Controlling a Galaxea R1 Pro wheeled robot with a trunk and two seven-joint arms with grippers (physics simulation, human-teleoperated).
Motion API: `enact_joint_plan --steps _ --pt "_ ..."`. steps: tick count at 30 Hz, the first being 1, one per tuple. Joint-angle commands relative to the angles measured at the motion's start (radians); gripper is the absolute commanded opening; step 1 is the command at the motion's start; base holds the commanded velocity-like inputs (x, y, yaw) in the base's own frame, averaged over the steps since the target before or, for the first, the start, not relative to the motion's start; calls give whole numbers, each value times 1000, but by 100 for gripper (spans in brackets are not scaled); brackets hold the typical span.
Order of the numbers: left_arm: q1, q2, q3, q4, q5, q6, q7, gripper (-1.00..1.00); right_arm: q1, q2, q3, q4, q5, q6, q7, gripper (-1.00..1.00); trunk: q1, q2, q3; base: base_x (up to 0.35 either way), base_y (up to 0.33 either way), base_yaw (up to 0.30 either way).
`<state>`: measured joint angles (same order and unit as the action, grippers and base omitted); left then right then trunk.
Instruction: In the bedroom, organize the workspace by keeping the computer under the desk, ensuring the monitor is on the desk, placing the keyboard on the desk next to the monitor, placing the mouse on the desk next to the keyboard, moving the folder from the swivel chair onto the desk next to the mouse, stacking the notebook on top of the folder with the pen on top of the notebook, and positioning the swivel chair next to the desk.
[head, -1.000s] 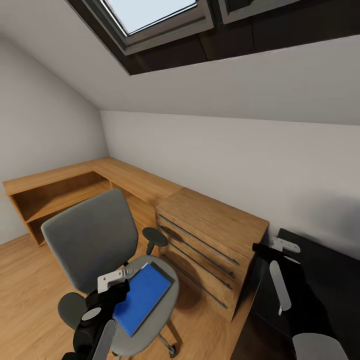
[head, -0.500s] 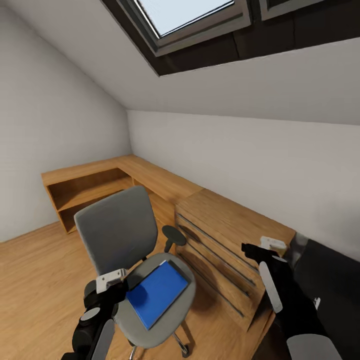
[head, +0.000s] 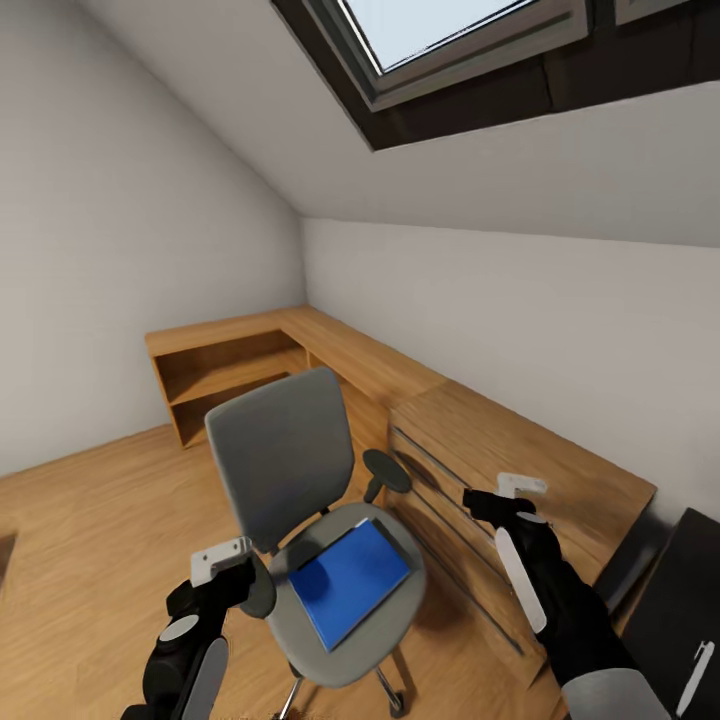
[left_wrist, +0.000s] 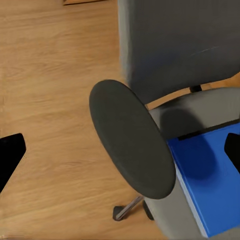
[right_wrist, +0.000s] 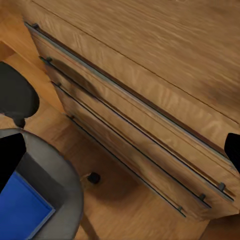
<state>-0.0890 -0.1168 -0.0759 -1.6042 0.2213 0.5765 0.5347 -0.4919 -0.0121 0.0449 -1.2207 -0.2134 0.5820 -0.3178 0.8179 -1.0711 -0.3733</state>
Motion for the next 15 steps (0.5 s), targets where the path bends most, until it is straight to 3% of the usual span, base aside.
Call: enact_joint_plan --steps 1,15 --pt "-1 0 -1 -1 10 2 10 100 -1 -1 8 -1 -10 3 -15 100 0 -1 -2 0 0 279" --pt "0 2 12 -2 10 2 10 100 -1 0 69 51 -10 -26 -38 100 0 -1 -9 0 0 279"
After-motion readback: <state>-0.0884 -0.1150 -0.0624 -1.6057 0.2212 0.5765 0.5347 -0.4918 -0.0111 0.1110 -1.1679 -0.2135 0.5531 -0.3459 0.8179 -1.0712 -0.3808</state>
